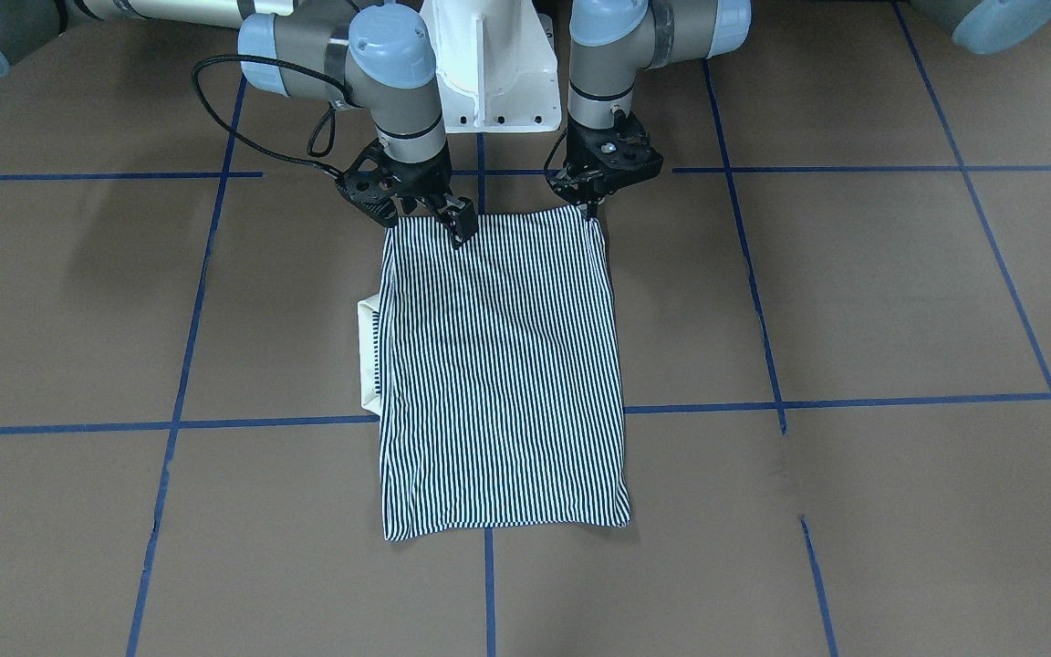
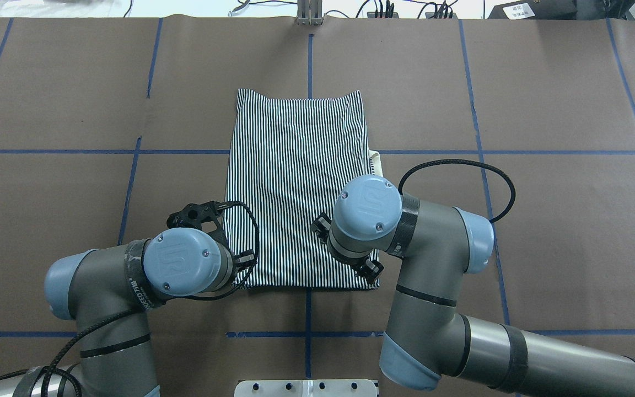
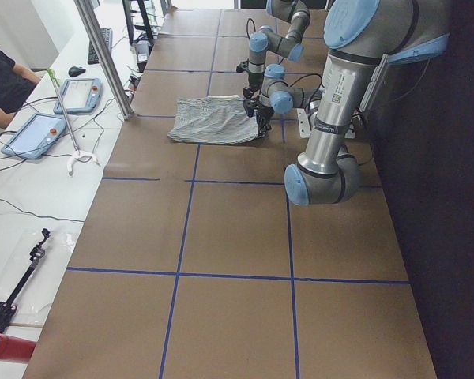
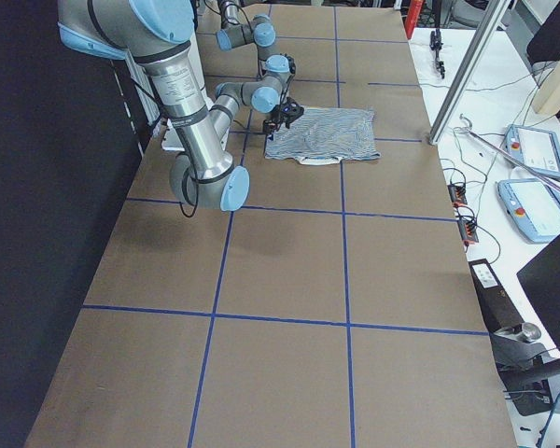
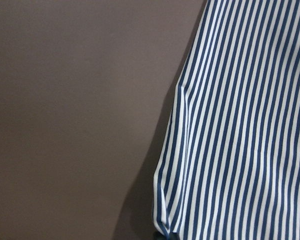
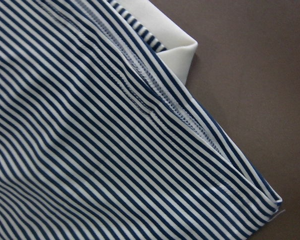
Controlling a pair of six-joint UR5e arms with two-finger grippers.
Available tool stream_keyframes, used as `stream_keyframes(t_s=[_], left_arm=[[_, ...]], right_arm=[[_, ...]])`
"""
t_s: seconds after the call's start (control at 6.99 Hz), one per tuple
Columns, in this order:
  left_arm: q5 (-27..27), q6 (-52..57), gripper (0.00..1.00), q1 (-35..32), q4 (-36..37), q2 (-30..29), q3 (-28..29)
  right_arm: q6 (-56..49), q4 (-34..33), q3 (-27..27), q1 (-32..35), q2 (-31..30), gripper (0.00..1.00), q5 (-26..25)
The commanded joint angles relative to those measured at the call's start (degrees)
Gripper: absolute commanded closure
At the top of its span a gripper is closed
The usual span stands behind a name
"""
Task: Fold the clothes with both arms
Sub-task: 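Press both grippers on the shirt edge nearest the robot to smooth it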
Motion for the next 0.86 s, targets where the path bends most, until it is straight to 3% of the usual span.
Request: stream_keyframes(t_s=[0.0, 0.72], left_arm=[[0.0, -0.07, 1.0, 0.05, 0.0, -0.16, 0.0], [0.09, -0.15, 1.0, 0.14, 0.0, -0.34, 0.0]], right_arm=[[4.63, 0.09, -3.66, -1.63, 1.1, 0.0, -2.78], [5.6, -0.87, -3.76, -3.92, 0.14, 0.0, -2.69]])
